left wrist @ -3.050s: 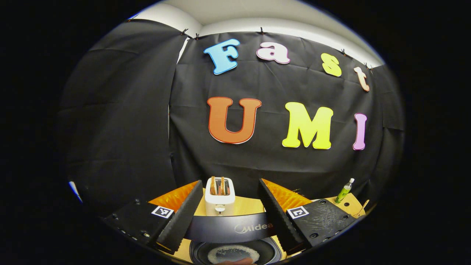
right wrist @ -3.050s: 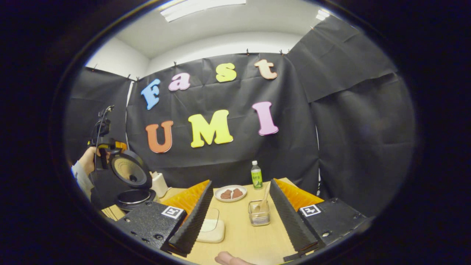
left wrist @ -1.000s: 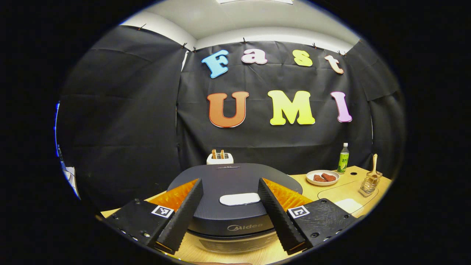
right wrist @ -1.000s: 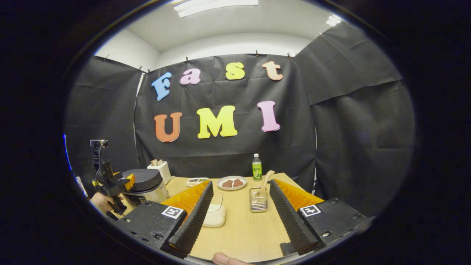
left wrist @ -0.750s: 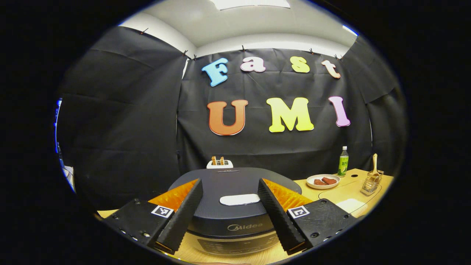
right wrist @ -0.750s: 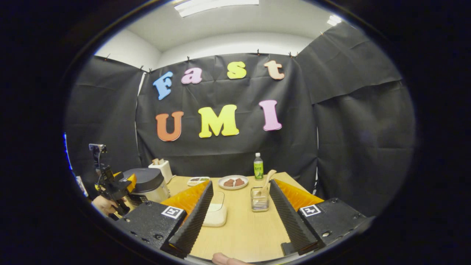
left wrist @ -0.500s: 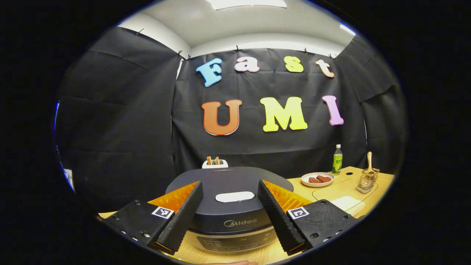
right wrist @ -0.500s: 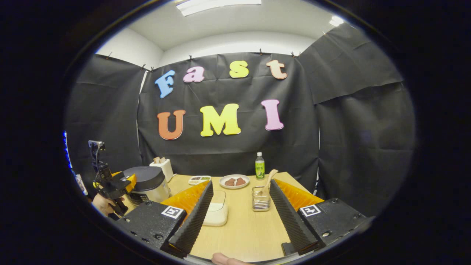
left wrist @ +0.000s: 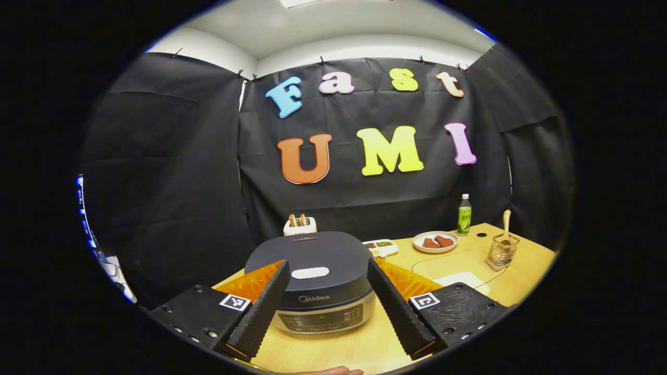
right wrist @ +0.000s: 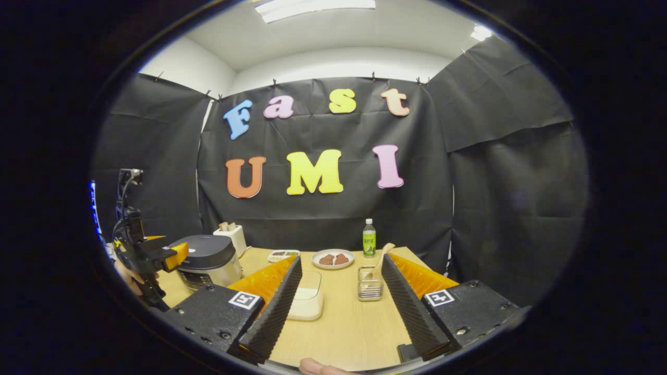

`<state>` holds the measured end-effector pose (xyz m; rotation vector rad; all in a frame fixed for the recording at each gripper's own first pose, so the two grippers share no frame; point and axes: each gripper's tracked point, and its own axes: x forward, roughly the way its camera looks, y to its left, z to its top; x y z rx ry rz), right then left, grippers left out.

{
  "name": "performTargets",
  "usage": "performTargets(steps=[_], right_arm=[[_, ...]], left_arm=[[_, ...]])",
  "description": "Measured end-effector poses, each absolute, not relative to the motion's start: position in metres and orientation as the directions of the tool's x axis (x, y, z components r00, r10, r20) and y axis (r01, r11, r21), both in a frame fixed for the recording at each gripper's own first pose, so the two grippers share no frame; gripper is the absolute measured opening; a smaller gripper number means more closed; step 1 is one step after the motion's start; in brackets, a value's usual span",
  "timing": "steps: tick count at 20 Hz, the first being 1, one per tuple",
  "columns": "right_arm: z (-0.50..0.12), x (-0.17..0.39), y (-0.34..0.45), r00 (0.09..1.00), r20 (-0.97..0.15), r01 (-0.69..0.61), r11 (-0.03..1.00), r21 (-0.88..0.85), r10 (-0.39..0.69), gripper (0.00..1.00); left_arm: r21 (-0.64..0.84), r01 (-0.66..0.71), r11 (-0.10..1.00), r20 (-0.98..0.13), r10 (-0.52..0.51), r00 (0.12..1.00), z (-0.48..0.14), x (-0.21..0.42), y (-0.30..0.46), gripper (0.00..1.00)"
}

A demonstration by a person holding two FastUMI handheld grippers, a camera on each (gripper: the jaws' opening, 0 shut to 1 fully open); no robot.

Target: Close the left gripper, press the button to open the rice cooker; take a wooden spoon from the chopstick holder with the right hand, scoop a spoonful of rice and pour it into the rice cooker, then put the wooden spoon back into the chopstick holder.

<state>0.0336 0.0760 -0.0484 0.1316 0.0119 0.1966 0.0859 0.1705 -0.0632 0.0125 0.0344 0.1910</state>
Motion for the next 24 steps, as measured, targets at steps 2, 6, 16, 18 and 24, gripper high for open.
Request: performTargets(steps=[2, 6, 16, 18, 24], right_arm=[[-0.045, 0.031, 0.077, 0.982, 0.005, -0.188, 0.974, 0.124, 0.189, 0.99], [-0.036, 0.022, 0.084, 0.981, 0.023, -0.193, 0.976, 0.102, 0.192, 0.99], [-0.016, 0.004, 0.087, 0.979, 0.079, -0.192, 0.978, 0.076, 0.186, 0.99], [-0.021, 0.003, 0.089, 0.979, 0.070, -0.197, 0.978, 0.068, 0.192, 0.99], [-0.023, 0.004, 0.096, 0.977, 0.054, -0.211, 0.975, 0.075, 0.207, 0.99]], left_arm=[[-0.004, -0.178, 0.984, -0.008, 0.178, 0.984, -0.047, 0.071, 0.161, 0.95], [-0.054, -0.147, 0.988, 0.032, 0.149, 0.988, -0.023, 0.043, 0.145, 0.95], [-0.101, -0.088, 0.991, 0.120, 0.100, 0.988, 0.009, -0.030, 0.120, 0.95], [-0.082, -0.091, 0.992, 0.121, 0.100, 0.988, 0.007, -0.038, 0.118, 0.96], [-0.089, -0.123, 0.988, 0.111, 0.132, 0.985, 0.000, -0.056, 0.109, 0.96]])
